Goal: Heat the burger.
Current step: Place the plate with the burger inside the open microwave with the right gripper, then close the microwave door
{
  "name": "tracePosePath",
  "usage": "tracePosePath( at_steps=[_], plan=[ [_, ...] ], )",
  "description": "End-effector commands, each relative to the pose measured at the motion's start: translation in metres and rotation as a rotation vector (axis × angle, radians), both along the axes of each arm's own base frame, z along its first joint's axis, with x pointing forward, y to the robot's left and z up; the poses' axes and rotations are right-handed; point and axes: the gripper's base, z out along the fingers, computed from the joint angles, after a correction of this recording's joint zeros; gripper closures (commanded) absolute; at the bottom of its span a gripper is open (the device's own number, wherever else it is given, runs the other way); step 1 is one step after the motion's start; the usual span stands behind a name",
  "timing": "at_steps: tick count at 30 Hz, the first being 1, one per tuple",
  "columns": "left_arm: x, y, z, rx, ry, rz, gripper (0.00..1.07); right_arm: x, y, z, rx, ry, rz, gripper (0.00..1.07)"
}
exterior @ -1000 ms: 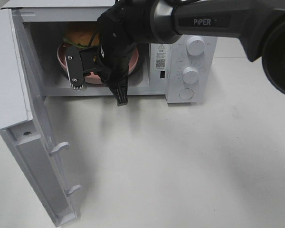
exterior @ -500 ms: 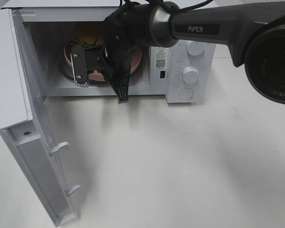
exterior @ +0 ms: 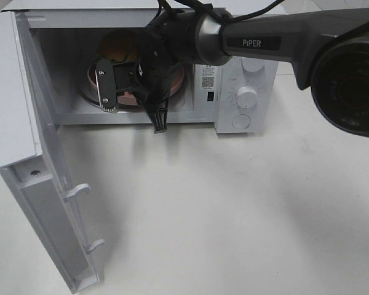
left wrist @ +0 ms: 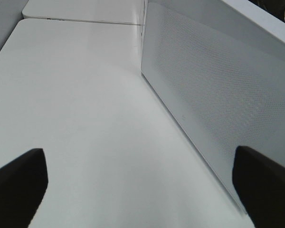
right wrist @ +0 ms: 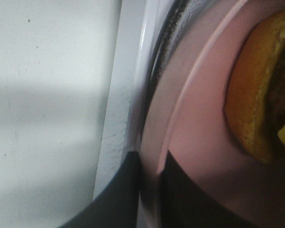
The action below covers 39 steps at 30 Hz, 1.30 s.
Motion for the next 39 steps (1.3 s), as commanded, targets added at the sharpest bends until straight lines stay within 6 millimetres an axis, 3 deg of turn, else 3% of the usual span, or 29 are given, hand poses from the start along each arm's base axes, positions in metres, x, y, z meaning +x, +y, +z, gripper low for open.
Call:
tracePosePath(
  at_steps=[1,3,5,6,9,11,24,26,29,31,39],
  plan=[
    [-0.002,0.000,-0.001,0.002,-0.012,0.003,0.09,0.005,0.004,0.013,0.053,-0.063,0.012,0.94],
    [-0.002,0.000,-0.001,0.002,-0.012,0.003,0.09,0.005,0.004,0.013,0.053,-0.063,0.011,0.84],
    [-0.002,0.000,-0.001,0.002,-0.012,0.003,0.09,0.005,0.003,0.013,0.055,-0.061,0.007,0.80],
    [-0.002,0.000,-0.001,0.002,-0.012,0.003,0.09,0.004,0.004,0.013,0.068,-0.049,0.000,0.73],
    [-0.002,0.000,-0.001,0.002,-0.012,0.003,0.09,0.004,0.005,0.012,0.077,-0.042,-0.004,0.69],
    [-0.002,0.000,-0.001,0.002,-0.012,0.003,0.09,0.003,0.005,0.012,0.084,-0.035,-0.007,0.60],
    [-0.002,0.000,-0.001,0.002,-0.012,0.003,0.09,-0.006,0.001,0.013,0.083,-0.018,-0.002,0.49],
    [-0.002,0.000,-0.001,0.002,-0.012,0.003,0.09,-0.014,-0.003,0.016,0.104,-0.034,0.013,0.38],
    [-0.002,0.000,-0.001,0.002,-0.012,0.003,0.09,-0.016,-0.004,0.017,0.112,-0.042,0.019,0.34],
    [-0.002,0.000,-0.001,0.002,-0.012,0.003,0.09,-0.024,-0.009,0.022,0.130,-0.057,0.032,0.23],
    [-0.002,0.000,-0.001,0.002,-0.012,0.003,0.09,-0.045,-0.024,0.028,0.137,-0.052,0.045,0.24]
  ],
)
